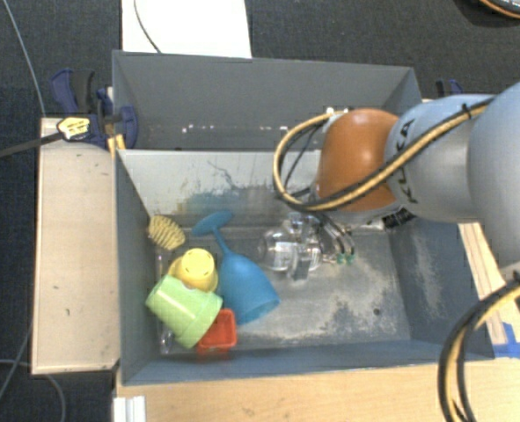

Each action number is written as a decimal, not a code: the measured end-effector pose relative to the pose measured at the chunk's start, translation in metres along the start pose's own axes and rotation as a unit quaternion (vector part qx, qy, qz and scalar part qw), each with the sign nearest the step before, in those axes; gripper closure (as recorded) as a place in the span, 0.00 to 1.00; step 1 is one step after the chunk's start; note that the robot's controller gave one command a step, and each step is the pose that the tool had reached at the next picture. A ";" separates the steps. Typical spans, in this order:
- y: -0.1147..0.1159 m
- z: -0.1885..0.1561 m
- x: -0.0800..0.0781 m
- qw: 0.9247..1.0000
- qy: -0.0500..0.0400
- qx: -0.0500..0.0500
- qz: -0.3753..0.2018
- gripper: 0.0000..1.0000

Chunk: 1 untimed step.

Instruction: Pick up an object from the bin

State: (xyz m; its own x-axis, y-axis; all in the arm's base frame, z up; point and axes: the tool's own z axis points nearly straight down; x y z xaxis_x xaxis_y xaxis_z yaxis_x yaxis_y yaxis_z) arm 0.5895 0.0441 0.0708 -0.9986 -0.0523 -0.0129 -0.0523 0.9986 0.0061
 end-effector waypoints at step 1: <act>0.000 -0.015 0.001 1.000 0.001 0.000 0.000 1.00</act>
Offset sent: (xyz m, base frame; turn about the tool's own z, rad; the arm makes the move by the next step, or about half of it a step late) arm -0.0010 -0.0001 0.0517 -0.0001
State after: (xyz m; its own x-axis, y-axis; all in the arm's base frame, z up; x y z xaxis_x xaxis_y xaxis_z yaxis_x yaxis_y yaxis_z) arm 0.5888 0.0441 0.0858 -0.9986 -0.0525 -0.0117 -0.0526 0.9986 0.0064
